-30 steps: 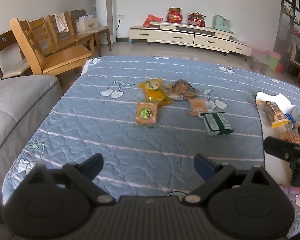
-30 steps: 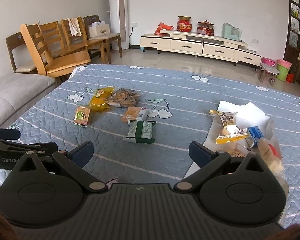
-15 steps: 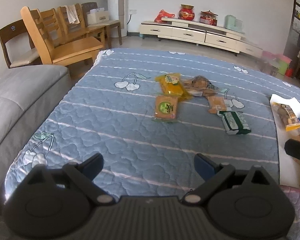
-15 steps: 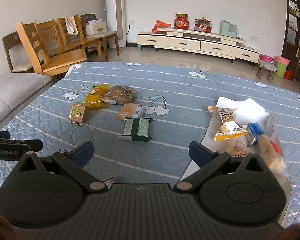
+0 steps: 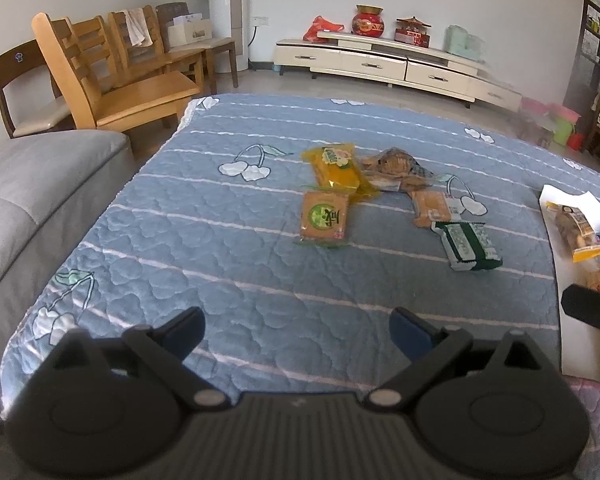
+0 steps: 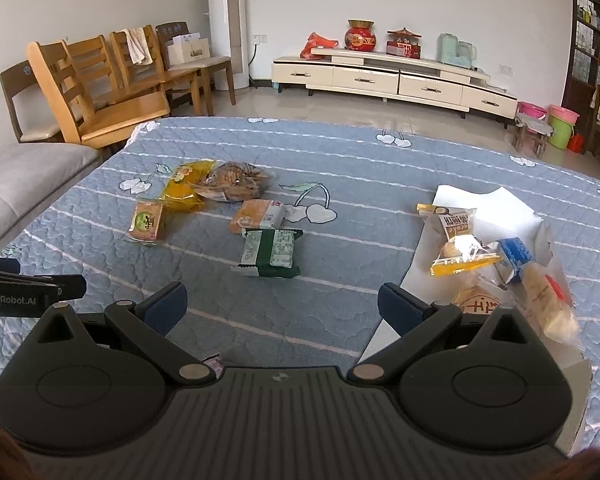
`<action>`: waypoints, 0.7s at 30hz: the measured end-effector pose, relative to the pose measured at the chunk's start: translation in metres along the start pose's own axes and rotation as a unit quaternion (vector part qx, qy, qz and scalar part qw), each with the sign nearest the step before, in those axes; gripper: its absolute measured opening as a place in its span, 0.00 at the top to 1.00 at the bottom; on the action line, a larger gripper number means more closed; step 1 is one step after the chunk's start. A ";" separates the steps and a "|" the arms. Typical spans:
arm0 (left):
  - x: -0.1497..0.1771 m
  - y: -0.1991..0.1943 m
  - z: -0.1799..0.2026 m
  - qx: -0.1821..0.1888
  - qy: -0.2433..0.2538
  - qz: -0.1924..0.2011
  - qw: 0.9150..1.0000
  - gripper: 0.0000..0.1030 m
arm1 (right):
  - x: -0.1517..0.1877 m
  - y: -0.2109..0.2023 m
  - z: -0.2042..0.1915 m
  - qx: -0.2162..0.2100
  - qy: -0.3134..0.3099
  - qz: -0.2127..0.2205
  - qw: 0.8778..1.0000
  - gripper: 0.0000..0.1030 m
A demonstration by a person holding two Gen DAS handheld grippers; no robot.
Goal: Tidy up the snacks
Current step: 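Withdraw both grippers from the white box back toward the snack pile, then grasp the square orange biscuit pack with the left gripper while the right grasps the green pack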
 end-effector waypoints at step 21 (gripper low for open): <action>-0.013 0.055 0.002 0.005 -0.008 -0.002 1.000 0.04 | 0.001 0.033 -0.009 -0.002 -0.007 -0.014 1.000 0.00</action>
Point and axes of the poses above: each gripper's, at about its wrist camera, not at the fingertips, and y roughly the way its jaws point, z to its right, x to its underside, the point moved 7 cm from there along y, roughly the way its jaws point, and after that the axes turned 15 degrees about z, right-handed, at the moved point
